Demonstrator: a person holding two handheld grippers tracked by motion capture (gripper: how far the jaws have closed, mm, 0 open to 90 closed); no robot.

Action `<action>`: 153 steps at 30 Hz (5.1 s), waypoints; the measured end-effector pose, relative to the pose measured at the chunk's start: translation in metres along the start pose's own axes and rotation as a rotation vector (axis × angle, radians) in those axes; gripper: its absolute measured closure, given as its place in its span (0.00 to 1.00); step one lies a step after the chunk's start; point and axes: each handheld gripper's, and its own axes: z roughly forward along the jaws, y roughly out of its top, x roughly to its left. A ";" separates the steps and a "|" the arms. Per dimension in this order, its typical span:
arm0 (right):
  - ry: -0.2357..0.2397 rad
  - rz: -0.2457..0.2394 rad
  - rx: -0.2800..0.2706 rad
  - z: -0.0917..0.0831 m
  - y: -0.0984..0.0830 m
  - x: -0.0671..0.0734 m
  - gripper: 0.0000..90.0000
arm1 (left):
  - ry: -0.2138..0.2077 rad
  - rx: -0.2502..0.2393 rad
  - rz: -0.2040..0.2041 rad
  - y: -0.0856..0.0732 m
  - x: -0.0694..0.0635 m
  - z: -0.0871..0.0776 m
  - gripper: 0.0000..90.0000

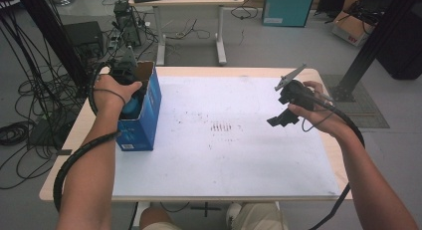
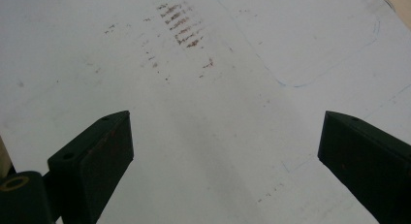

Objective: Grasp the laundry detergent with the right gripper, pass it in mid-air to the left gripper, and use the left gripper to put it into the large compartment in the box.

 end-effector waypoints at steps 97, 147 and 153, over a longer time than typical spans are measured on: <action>0.009 -0.010 -0.016 0.002 0.009 0.004 0.06 | 0.076 0.015 0.056 -0.007 -0.008 -0.020 0.31; -0.021 -0.008 0.048 -0.005 0.011 -0.023 0.06 | -0.062 -0.202 0.336 0.001 -0.132 -0.073 0.12; -0.036 -0.008 0.045 -0.010 0.012 -0.024 0.06 | -0.069 -0.207 0.335 0.000 -0.135 -0.067 0.07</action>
